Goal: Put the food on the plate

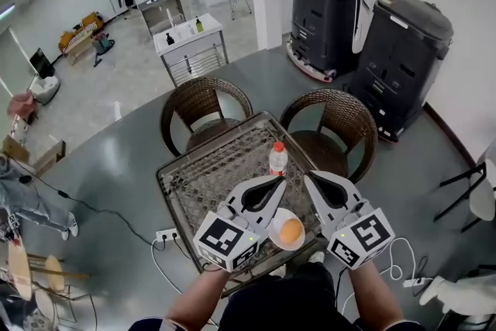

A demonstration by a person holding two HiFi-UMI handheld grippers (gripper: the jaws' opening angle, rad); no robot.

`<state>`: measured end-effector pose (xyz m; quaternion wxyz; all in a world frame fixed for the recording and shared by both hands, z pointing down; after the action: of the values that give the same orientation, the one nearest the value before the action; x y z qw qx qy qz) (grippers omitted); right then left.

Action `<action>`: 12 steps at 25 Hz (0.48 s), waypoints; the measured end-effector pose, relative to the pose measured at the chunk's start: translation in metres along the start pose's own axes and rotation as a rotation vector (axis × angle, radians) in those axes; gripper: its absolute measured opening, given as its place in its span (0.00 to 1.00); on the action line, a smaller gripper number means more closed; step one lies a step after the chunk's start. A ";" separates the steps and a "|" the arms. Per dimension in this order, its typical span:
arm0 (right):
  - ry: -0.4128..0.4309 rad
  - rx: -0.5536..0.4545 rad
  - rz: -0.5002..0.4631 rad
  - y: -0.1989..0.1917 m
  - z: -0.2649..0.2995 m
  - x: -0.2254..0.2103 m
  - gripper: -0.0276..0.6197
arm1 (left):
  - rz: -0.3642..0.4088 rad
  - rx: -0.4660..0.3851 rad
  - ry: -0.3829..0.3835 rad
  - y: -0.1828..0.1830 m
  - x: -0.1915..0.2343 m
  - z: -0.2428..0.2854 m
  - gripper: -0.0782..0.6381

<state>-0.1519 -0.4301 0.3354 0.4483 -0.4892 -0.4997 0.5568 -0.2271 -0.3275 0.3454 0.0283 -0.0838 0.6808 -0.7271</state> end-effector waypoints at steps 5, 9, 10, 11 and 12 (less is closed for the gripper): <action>0.008 0.005 0.001 -0.003 0.002 0.003 0.05 | -0.011 -0.001 0.010 -0.001 0.000 -0.003 0.12; 0.016 0.006 0.003 -0.003 0.002 0.004 0.05 | -0.022 -0.003 0.015 -0.001 -0.001 -0.004 0.12; 0.017 0.007 0.003 -0.004 0.002 0.004 0.05 | -0.023 -0.004 0.015 -0.001 -0.001 -0.004 0.12; 0.018 0.008 0.003 -0.004 0.002 0.003 0.05 | -0.024 -0.005 0.014 -0.002 -0.001 -0.003 0.12; 0.018 0.009 0.003 -0.005 0.002 0.003 0.05 | -0.024 -0.006 0.013 -0.002 -0.001 -0.003 0.12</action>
<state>-0.1541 -0.4271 0.3397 0.4542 -0.4930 -0.4923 0.5553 -0.2268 -0.3245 0.3470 0.0149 -0.0873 0.6822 -0.7258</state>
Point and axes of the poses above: the fingertips, and each gripper's own axes: z forward along the fingers, x to its left, y out of its top, the point moved 6 cm from there along -z, backward along the fingers, and after that the axes turned 14 degrees about -y, right-handed, at the moved point
